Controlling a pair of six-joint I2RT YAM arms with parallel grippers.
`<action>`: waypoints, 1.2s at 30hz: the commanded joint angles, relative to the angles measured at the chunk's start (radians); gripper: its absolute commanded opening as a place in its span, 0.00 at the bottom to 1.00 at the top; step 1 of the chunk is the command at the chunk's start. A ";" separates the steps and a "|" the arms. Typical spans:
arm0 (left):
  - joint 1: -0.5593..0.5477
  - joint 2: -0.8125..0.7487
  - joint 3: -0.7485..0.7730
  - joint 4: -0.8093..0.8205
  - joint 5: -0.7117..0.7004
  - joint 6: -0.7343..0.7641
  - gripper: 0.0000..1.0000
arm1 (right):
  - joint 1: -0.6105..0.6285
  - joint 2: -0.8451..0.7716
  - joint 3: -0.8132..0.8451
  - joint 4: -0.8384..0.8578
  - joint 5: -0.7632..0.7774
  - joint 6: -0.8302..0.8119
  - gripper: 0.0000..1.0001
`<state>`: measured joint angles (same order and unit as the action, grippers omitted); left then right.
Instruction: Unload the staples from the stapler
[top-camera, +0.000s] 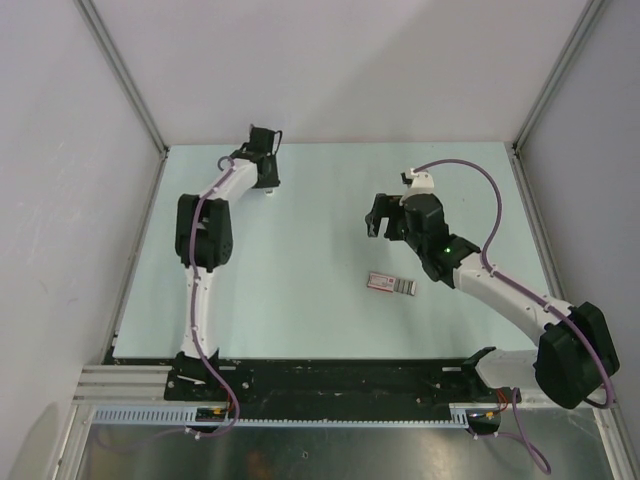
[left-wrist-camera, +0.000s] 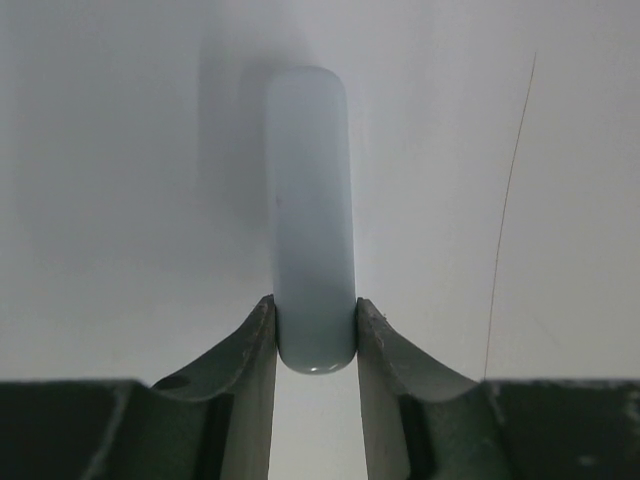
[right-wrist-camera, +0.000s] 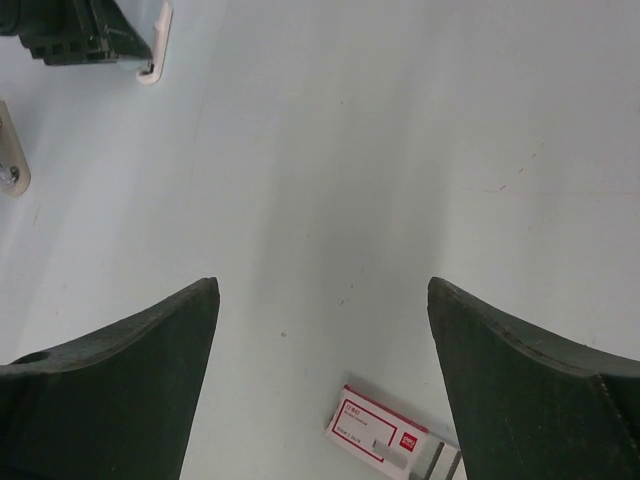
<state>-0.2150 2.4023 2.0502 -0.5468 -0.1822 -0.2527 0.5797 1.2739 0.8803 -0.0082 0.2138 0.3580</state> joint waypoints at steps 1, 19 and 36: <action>-0.006 -0.177 -0.167 -0.069 -0.011 0.013 0.02 | 0.023 -0.026 -0.001 0.045 -0.001 -0.005 0.89; -0.029 -1.035 -1.126 -0.072 0.147 0.097 0.17 | 0.228 0.086 -0.001 0.019 0.110 0.037 0.87; -0.096 -1.003 -1.169 -0.074 0.347 0.131 0.95 | 0.350 0.243 0.056 0.020 0.098 0.142 0.85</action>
<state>-0.3027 1.3979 0.8673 -0.6376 0.1101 -0.1463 0.9157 1.4910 0.8818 -0.0029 0.3054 0.4629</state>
